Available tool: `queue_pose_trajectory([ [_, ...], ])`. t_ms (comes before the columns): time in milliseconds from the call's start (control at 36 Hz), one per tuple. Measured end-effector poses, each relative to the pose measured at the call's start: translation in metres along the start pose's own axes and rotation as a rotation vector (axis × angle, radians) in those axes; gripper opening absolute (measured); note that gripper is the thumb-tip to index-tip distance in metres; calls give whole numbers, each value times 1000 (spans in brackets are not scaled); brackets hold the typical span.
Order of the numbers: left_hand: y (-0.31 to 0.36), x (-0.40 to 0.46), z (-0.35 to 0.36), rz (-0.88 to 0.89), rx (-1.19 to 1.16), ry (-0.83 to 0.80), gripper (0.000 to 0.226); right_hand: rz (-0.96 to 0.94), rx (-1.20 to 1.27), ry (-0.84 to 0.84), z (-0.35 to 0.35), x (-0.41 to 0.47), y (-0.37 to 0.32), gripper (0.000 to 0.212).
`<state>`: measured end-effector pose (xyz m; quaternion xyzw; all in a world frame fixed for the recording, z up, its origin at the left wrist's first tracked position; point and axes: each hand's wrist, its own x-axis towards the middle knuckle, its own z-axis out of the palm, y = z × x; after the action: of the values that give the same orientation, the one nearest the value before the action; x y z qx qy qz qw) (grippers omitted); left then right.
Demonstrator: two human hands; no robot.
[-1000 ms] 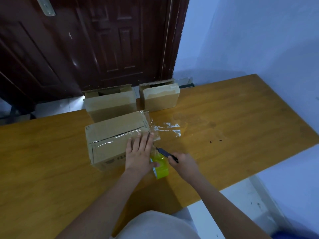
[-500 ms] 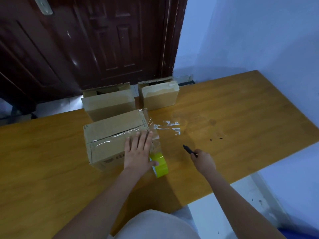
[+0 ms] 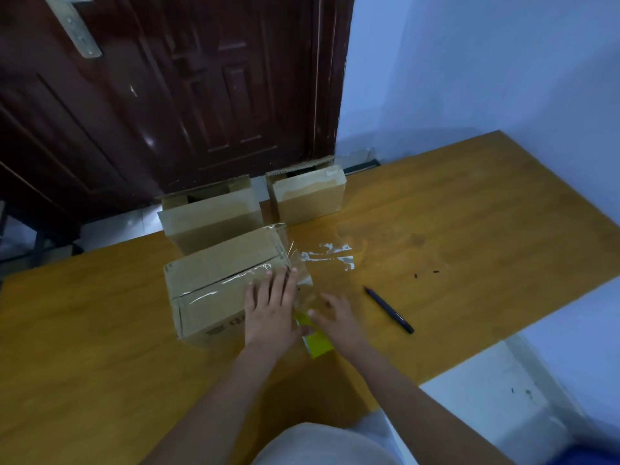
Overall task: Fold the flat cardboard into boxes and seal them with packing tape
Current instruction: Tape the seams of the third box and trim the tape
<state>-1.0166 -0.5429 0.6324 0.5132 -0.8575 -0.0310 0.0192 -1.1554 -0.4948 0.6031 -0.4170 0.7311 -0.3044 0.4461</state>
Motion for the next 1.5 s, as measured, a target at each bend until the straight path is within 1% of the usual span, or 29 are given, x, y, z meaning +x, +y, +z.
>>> queue_pose_trajectory([
  [28,-1,0,2,15,4,27,134,4,45,14,6,1,-1,47],
  [111,-2,-1,3,22,18,38,134,-4,133,97,14,4,1,29],
  [194,-2,-2,5,13,35,27,133,-24,113,93,15,7,3,21],
  [250,-2,-1,7,15,59,51,127,-34,75,86,16,9,1,19],
  [306,-3,1,6,16,67,91,111,-38,54,89,18,12,-1,19],
  [389,-5,5,-1,18,18,201,70,-21,48,126,19,12,-2,30],
  [444,-7,12,-8,16,-25,234,54,-6,90,158,20,11,0,36],
  [556,-11,29,-11,40,-40,259,26,12,142,181,23,11,4,34],
  [639,-12,33,-10,55,-38,271,32,13,163,179,24,9,5,31],
  [722,-14,32,-8,60,-37,305,33,-1,165,183,25,8,7,29],
  [806,-14,30,-7,51,-18,306,33,-4,144,197,27,6,9,28],
  [972,-13,31,-9,60,14,306,36,-11,155,236,28,0,12,36],
  [1056,-14,32,-8,75,25,293,36,-10,134,207,26,-7,18,35],
  [1167,-16,29,-4,91,56,284,44,-20,121,210,25,-11,17,34],
  [1306,-16,30,-7,65,55,275,51,24,129,198,23,-13,12,32],
  [1389,-15,30,-8,55,71,255,59,50,148,184,20,-13,7,27],
  [1500,-14,28,-15,15,69,162,56,105,154,172,10,-11,2,23],
])
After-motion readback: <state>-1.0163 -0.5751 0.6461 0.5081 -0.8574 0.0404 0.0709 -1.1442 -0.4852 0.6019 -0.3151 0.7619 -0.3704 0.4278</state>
